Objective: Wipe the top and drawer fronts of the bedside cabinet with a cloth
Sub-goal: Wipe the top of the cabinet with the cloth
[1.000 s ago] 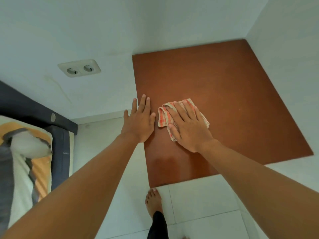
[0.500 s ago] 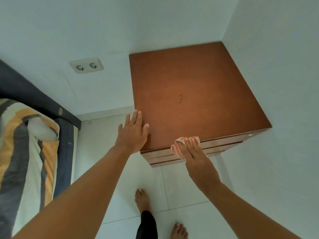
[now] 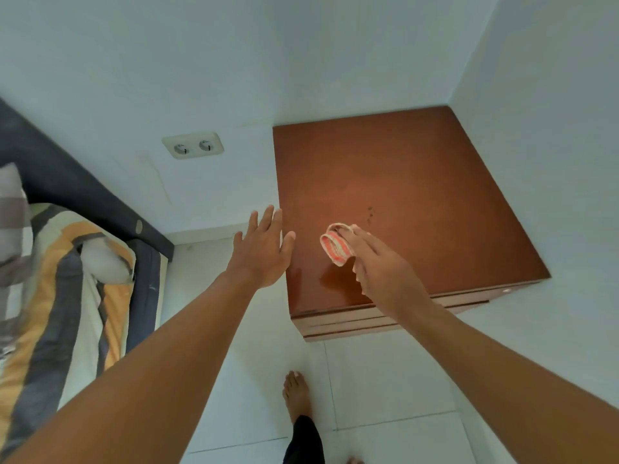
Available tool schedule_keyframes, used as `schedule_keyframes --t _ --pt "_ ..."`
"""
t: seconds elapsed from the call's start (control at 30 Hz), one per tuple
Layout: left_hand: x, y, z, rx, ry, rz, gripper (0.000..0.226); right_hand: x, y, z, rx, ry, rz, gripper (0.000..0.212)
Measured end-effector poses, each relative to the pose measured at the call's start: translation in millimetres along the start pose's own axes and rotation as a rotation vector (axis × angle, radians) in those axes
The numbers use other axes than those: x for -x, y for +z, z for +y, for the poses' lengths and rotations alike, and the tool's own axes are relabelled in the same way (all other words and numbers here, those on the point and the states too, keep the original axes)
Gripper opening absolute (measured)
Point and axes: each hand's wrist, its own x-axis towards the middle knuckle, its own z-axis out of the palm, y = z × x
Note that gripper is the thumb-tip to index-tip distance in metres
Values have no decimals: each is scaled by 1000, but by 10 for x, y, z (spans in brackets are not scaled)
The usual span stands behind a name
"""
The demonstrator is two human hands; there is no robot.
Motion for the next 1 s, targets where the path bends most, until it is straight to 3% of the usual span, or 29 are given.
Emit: schedule_keyframes --t 0.3,0.53,0.67,0.77,0.83,1.0 --pt "-1389 -435 -384 48 -2 44 62 -2470 183 -177 -90 14 -78 70" --pt "-2434 -601 -766 51 28 35 59 -3666 790 128 -44 72 -119 67" --pt "-2730 -657 -842 140 73 113 54 -3805 942 320 45 24 -194 53" --pt "-2885 -628 -746 187 139 230 52 -3530 836 536 1 184 -84 56" --pt "-2966 -572 -592 187 152 219 55 -3183 786 768 103 250 -43 56" --pt "-3188 -274 -111 60 66 119 74 -2726 808 1125 199 255 -126 60"
